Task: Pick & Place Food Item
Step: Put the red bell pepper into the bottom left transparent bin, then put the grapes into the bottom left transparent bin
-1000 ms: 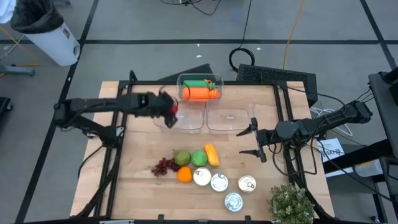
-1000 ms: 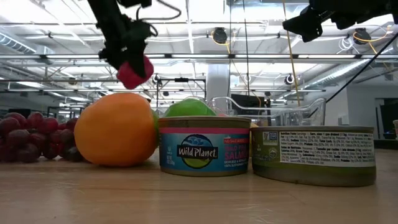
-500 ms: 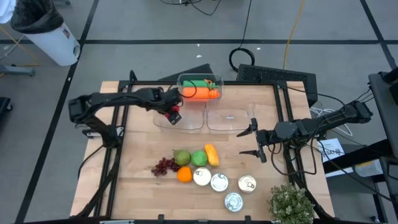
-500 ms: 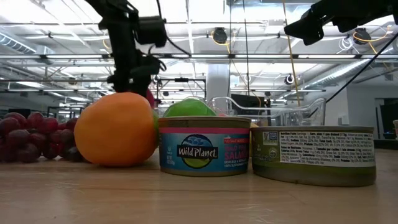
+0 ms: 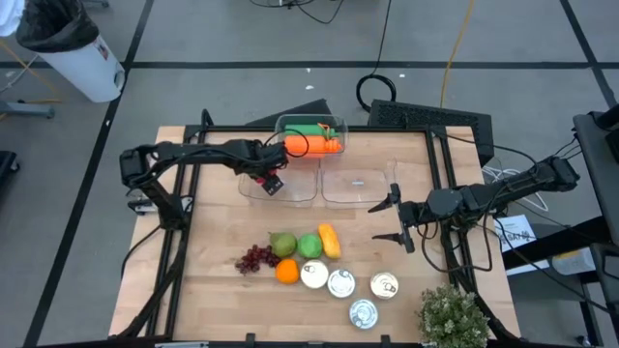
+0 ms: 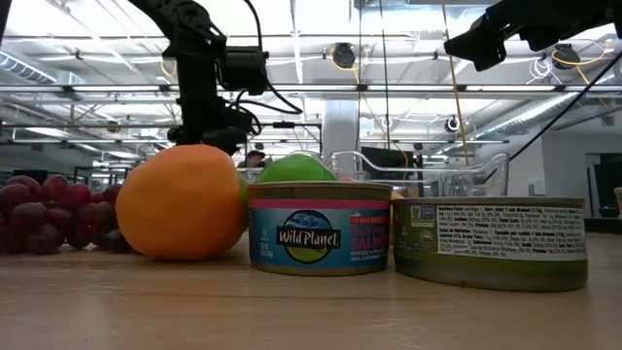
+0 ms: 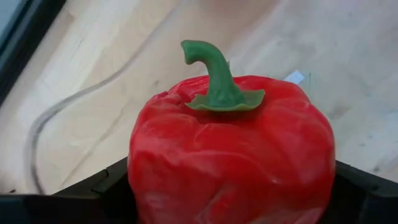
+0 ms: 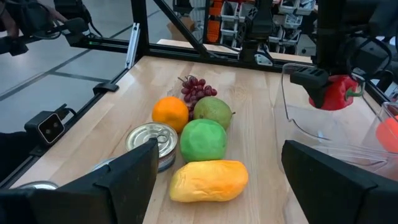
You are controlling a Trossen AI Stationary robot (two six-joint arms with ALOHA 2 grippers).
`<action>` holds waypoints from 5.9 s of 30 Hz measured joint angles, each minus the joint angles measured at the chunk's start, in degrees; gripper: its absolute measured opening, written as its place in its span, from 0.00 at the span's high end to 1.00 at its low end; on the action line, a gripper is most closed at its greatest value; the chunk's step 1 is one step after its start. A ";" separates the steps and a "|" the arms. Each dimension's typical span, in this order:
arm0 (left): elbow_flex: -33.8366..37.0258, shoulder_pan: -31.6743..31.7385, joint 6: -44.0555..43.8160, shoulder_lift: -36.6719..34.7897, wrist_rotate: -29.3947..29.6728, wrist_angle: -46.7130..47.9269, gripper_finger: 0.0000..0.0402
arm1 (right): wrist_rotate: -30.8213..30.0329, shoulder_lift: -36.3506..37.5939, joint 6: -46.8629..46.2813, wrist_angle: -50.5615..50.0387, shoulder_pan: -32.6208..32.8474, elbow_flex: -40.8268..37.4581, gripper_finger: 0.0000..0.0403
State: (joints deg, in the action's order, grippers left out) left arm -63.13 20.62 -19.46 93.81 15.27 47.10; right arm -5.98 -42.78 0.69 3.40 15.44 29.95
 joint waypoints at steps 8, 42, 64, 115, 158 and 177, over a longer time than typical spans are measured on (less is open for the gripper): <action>0.00 -0.09 -1.22 -0.19 0.29 -0.14 0.13 | 0.01 0.00 -0.01 -0.02 0.00 0.00 0.21; 0.00 -0.55 -5.26 -0.19 -1.15 1.06 0.10 | 0.02 0.00 0.17 -0.68 0.00 0.01 0.21; -11.45 -9.62 -7.84 -4.85 -12.86 19.03 0.01 | 0.02 0.02 0.09 -1.55 0.00 0.02 0.21; 23.30 -46.47 -56.92 -9.56 -12.49 -17.41 0.02 | 0.05 0.02 -0.48 -1.18 0.02 0.04 0.21; 14.08 -42.38 -27.49 -22.28 5.69 -18.34 0.93 | 0.02 0.00 -0.09 -1.29 0.00 0.02 0.21; 13.75 -20.33 10.44 -17.28 10.73 -37.84 0.88 | -0.37 0.00 -0.02 -1.09 0.01 0.02 0.21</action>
State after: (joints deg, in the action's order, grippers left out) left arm -49.39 0.29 -9.02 76.53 25.99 9.26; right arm -6.35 -42.78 0.67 2.31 15.45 29.98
